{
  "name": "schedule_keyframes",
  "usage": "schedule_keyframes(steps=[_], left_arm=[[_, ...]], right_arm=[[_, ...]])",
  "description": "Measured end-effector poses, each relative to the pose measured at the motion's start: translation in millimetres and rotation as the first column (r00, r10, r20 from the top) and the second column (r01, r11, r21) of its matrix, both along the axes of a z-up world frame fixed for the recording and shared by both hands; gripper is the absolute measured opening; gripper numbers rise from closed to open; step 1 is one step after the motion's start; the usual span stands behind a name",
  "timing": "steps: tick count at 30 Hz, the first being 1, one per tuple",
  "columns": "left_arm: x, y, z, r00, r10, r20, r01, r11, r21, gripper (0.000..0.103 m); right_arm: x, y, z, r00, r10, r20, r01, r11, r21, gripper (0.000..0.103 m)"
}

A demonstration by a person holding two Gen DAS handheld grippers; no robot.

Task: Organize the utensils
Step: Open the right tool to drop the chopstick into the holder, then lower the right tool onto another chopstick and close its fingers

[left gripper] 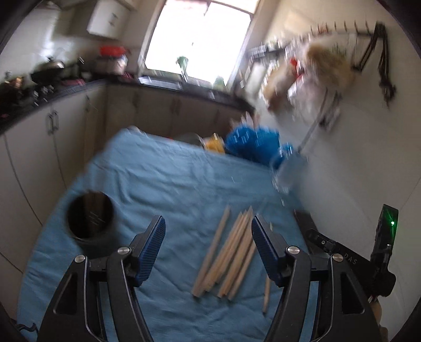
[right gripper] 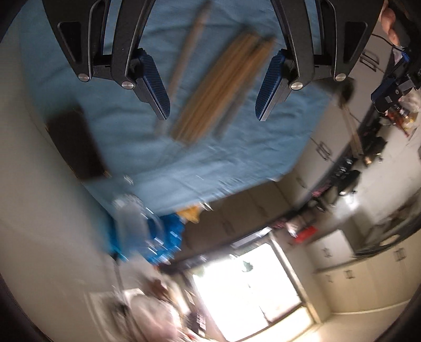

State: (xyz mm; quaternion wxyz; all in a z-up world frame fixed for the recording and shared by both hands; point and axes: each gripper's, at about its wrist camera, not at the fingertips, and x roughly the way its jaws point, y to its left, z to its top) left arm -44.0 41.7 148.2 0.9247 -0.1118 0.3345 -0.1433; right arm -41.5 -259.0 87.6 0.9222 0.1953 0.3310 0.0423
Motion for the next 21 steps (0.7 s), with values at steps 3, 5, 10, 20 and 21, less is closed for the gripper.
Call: schedule_keyframes(steps=[3, 5, 10, 20, 21], left_arm=[[27, -30, -20, 0.995, -0.041, -0.096, 0.043, 0.999, 0.014, 0.057], [52, -48, -33, 0.987, -0.054, -0.153, 0.059, 0.998, 0.033, 0.049], [101, -72, -67, 0.967, -0.024, -0.253, 0.045, 0.996, 0.078, 0.040], [179, -98, -121, 0.924, 0.031, -0.381, -0.001, 0.997, 0.081, 0.033], [184, -103, -123, 0.926, 0.029, -0.376, 0.005, 0.996, 0.088, 0.033]], right_arm=[[9, -26, -26, 0.996, -0.009, -0.090, 0.012, 0.999, 0.035, 0.067], [20, -36, -40, 0.991, -0.003, -0.135, 0.010, 0.998, 0.054, 0.061], [54, -45, -71, 0.974, 0.031, -0.226, -0.013, 0.997, 0.082, 0.055], [108, -36, -92, 0.948, 0.056, -0.315, -0.060, 0.998, -0.004, 0.037], [110, -37, -94, 0.948, 0.055, -0.315, -0.060, 0.998, -0.008, 0.036]])
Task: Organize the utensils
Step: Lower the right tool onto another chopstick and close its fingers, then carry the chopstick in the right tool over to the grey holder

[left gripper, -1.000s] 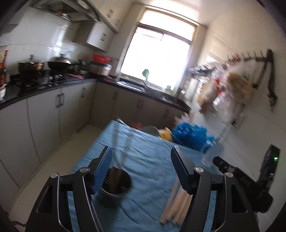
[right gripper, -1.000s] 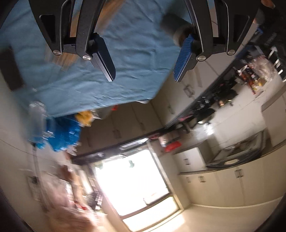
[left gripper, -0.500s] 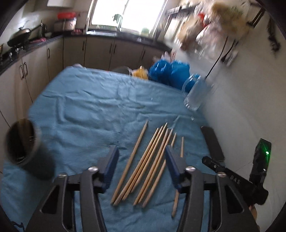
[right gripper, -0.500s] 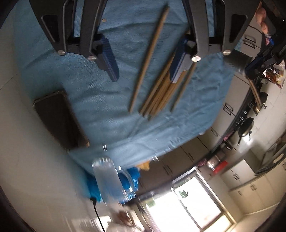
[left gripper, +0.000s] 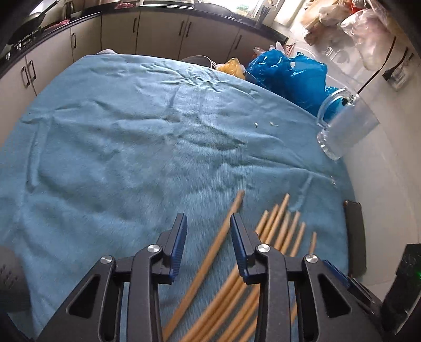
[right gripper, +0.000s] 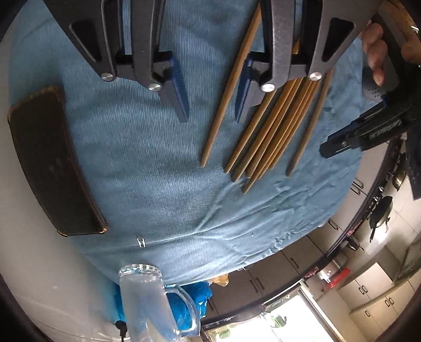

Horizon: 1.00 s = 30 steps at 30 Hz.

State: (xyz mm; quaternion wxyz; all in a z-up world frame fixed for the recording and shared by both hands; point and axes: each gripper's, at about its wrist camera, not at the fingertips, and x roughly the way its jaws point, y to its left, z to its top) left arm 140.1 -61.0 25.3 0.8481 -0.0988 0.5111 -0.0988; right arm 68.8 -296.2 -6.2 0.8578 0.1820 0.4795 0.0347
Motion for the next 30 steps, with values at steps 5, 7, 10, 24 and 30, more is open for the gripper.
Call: schedule_keyframes(steps=[5, 7, 10, 24, 30], left_arm=[[12, -18, -6, 0.998, -0.064, 0.008, 0.064, 0.997, 0.031, 0.033], [16, -26, -9, 0.996, -0.085, 0.011, 0.085, 0.994, 0.063, 0.033], [21, -32, -11, 0.996, -0.090, 0.016, 0.088, 0.992, 0.092, 0.033], [10, -24, -5, 0.992, -0.125, -0.013, 0.125, 0.988, 0.085, 0.006], [-20, -2, 21, 0.993, -0.112, 0.046, 0.111, 0.994, 0.012, 0.006]], right_arm=[[11, 0, 1, 1.000, 0.011, 0.010, -0.011, 1.000, -0.007, 0.036], [13, 2, 2, 1.000, 0.017, 0.011, -0.017, 0.999, -0.036, 0.032], [17, 11, 3, 1.000, 0.023, 0.002, -0.023, 0.997, -0.080, 0.031], [24, 20, 3, 1.000, 0.025, -0.002, -0.025, 0.990, -0.142, 0.006], [-2, 15, 23, 0.996, -0.003, 0.091, 0.007, 0.999, -0.045, 0.006]])
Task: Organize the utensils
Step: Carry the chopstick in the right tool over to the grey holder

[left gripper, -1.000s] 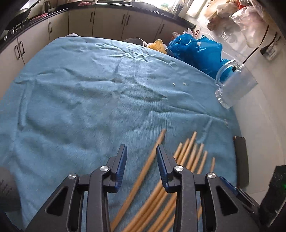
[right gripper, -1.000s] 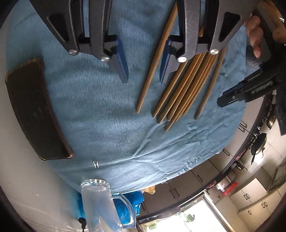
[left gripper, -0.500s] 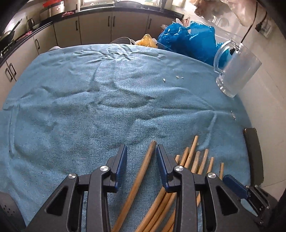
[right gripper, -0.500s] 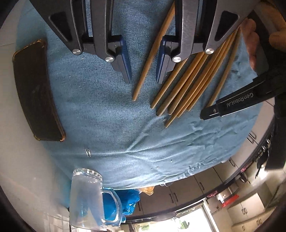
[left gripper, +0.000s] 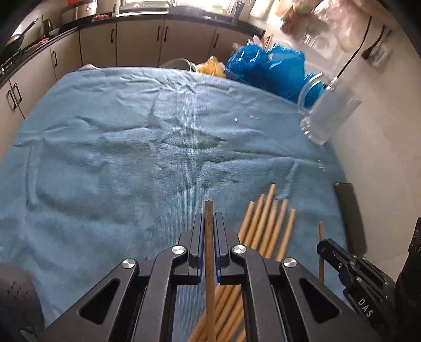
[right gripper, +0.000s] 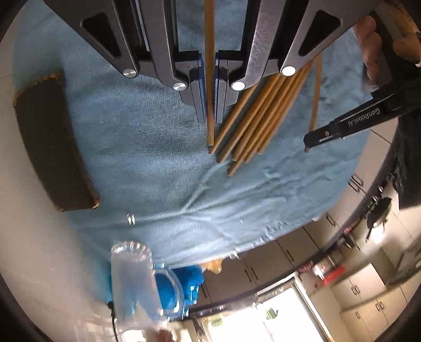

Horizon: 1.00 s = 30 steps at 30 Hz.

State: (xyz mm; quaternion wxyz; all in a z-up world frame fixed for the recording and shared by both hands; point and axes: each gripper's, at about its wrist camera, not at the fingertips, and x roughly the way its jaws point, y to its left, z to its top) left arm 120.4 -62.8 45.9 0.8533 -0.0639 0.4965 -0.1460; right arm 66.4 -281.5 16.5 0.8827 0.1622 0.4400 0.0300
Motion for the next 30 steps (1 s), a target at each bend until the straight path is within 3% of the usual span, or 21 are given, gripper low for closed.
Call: schedule_keyframes(steps=[7, 14, 30], left_arm=[[-51, 14, 41, 0.994, -0.006, 0.113, 0.012, 0.999, -0.048, 0.006], [-114, 30, 78, 0.970, 0.001, 0.244, 0.018, 0.997, -0.075, 0.006], [-217, 97, 157, 0.871, 0.098, 0.482, 0.010, 0.976, -0.216, 0.006]], right_arm=[[-46, 9, 42, 0.991, -0.013, 0.134, 0.014, 1.000, -0.008, 0.006], [-100, 25, 80, 0.961, -0.004, 0.277, 0.033, 0.995, -0.098, 0.006], [-166, 68, 140, 0.890, 0.028, 0.454, 0.042, 0.989, -0.144, 0.006]])
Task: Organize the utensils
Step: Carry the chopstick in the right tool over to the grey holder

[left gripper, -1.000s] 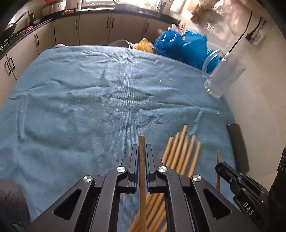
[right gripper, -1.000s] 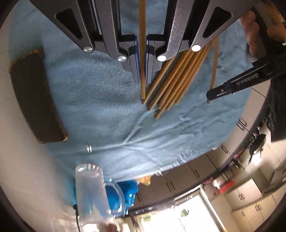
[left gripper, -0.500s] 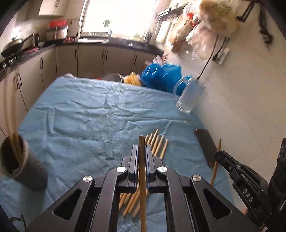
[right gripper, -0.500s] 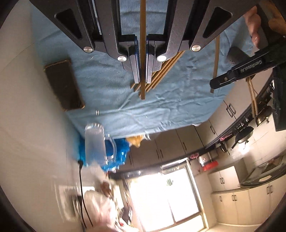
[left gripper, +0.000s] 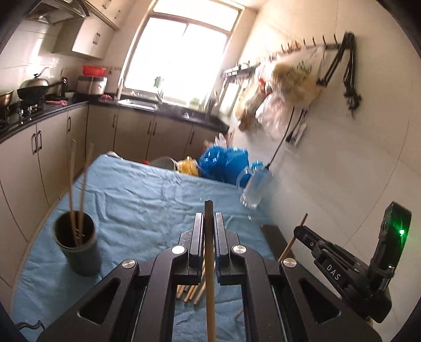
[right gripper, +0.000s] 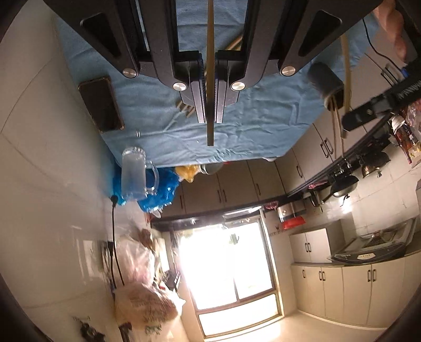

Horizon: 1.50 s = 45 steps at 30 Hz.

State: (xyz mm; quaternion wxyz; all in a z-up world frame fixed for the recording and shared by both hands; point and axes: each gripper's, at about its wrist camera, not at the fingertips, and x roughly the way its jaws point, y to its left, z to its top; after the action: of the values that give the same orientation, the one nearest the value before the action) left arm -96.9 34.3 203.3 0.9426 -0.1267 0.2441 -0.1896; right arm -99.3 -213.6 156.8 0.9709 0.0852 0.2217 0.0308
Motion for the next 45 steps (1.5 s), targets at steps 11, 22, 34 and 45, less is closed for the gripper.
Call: schedule_keyframes(steps=[11, 22, 34, 45], left_arm=[[-17, 55, 27, 0.993, 0.076, 0.091, -0.069, 0.995, -0.078, 0.006], [-8, 106, 47, 0.951, 0.222, 0.214, -0.209, 0.974, -0.082, 0.006], [44, 162, 58, 0.901, 0.348, 0.259, -0.332, 0.938, -0.102, 0.006], [117, 186, 44, 0.881, 0.403, 0.248, -0.390, 0.915, -0.100, 0.006]], right_arm=[[-9, 29, 19, 0.998, 0.038, 0.057, -0.036, 0.999, -0.031, 0.006], [-1, 69, 46, 0.986, 0.139, 0.092, -0.134, 0.989, -0.064, 0.006], [37, 144, 75, 0.943, 0.311, 0.118, -0.304, 0.950, -0.071, 0.006], [81, 195, 93, 0.890, 0.430, 0.152, -0.433, 0.901, -0.019, 0.006]])
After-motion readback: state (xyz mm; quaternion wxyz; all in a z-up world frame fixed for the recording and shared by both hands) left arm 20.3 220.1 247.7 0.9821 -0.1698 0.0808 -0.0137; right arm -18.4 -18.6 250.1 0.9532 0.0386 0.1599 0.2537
